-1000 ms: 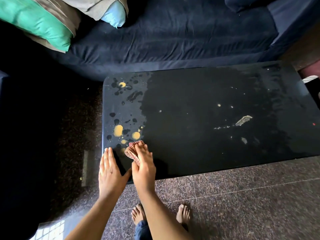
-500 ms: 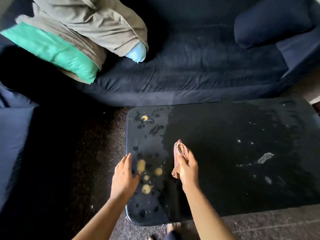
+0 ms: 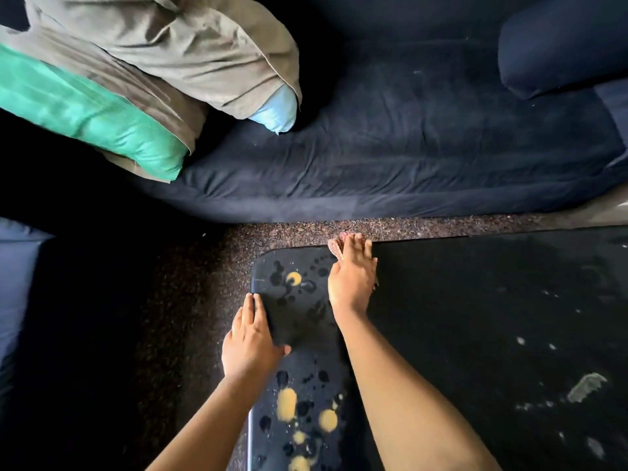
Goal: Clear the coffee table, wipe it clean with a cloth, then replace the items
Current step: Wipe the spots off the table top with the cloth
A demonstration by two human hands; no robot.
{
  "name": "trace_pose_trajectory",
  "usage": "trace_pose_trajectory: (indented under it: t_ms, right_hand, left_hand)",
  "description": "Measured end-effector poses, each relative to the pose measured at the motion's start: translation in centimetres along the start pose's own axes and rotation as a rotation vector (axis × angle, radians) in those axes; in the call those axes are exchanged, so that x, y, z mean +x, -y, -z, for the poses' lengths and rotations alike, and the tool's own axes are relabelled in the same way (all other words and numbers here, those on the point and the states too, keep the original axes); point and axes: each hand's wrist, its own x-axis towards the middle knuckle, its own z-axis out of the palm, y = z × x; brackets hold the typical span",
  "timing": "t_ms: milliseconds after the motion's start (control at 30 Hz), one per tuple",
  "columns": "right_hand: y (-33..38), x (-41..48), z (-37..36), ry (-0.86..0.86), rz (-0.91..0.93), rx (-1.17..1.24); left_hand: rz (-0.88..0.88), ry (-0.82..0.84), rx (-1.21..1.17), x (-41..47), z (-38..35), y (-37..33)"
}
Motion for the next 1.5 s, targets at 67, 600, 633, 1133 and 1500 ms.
trace_pose_trajectory:
  t_ms: [67,600,633,1133,1500]
  right_hand:
    - [2.2,-0.9,-1.1,0.044,0.140,-0.017]
    - [3.3,-1.5,-1.3,0.164,0.266,-0.064]
    - [3.5,-1.5,-1.5,0.206,0.324,-0.056]
    - [3.3,-2.2,-1.7,0.235,0.367,-0.007]
    - [3.2,-4.9,-2.4,0.081,0.231,0.002]
  left_hand:
    - [0.015,0.010,0.053,0.1,0.1,-0.3]
    - [0.028,0.071,0.074,0.1,0.2,-0.4]
    - [0.030,0.070,0.063,0.2,0.3,-0.4]
    - [0.000,0.083,-0.005,-0.1,0.1,0.4]
    - [-0.010,0.095,-0.021,-0.1,-0.1,0.7]
